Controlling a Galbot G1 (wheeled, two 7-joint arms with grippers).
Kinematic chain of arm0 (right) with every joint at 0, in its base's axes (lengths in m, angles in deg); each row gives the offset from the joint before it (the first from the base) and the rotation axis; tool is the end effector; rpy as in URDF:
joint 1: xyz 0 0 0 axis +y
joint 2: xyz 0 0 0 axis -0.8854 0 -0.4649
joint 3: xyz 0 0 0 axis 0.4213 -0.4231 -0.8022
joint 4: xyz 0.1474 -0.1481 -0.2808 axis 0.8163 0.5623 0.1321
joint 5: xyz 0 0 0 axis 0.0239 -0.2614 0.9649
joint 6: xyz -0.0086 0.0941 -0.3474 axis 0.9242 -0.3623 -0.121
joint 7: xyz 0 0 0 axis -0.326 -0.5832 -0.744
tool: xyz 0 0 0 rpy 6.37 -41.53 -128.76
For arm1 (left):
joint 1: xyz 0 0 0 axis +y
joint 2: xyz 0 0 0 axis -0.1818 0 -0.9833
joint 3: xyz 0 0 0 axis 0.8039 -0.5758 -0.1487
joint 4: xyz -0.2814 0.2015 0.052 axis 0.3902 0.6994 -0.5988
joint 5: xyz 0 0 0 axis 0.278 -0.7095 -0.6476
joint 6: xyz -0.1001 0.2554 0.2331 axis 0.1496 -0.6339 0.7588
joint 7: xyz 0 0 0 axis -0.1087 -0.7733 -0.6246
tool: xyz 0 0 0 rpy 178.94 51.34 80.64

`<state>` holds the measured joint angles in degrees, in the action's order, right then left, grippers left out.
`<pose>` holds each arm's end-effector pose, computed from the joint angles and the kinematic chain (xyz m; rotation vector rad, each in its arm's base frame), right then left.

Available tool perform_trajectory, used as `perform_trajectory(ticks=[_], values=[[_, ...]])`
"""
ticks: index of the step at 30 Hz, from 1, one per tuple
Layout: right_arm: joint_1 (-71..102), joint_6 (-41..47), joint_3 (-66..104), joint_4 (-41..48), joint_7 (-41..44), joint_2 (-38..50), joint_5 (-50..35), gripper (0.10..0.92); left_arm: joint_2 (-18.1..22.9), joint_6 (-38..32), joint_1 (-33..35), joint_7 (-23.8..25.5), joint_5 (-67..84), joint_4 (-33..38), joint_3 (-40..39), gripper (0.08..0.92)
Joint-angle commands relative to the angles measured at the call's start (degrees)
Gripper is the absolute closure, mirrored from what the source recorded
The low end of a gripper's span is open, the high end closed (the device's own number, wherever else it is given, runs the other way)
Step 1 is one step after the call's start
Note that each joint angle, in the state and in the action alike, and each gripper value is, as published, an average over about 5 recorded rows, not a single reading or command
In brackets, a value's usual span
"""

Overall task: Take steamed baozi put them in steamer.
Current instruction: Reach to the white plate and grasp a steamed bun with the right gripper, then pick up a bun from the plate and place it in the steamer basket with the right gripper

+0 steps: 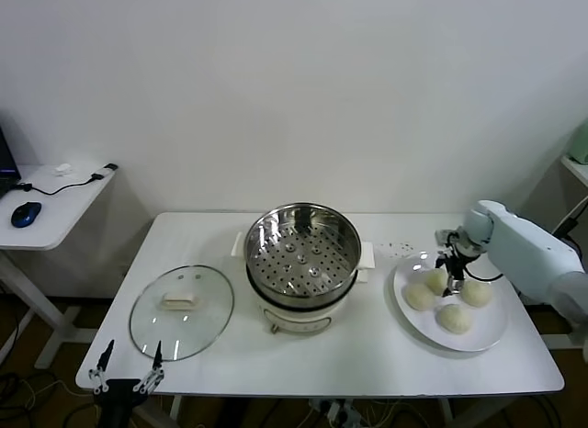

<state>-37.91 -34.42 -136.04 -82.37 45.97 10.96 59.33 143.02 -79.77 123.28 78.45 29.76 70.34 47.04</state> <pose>0.5929 -0.2242 -0.2476 1.1238 -1.3264 1.2081 0.0888 0.0966 -0.3660 0.1877 -2.9697 -0.3756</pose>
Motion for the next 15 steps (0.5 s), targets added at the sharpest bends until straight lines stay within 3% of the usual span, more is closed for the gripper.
perform_trajectory(ticks=[1,8,15], values=[[-0.24,-0.21,0.4,1.54,0.65,-1.09,0.3,0.353,-0.11,-0.05,0.07,-0.01,0.04,0.05,0.04,0.177],[-1.93,-0.11,-0.83,0.23,1.42,-0.37,-1.31,0.423,-0.19,-0.21,0.34,-0.03,0.1,0.03,0.1,0.177],[-9.67,-2.55,-7.86,-5.87,2.63,1.14,-5.48,0.431,-0.26,-0.26,0.45,-0.04,0.11,0.02,0.02,0.177]])
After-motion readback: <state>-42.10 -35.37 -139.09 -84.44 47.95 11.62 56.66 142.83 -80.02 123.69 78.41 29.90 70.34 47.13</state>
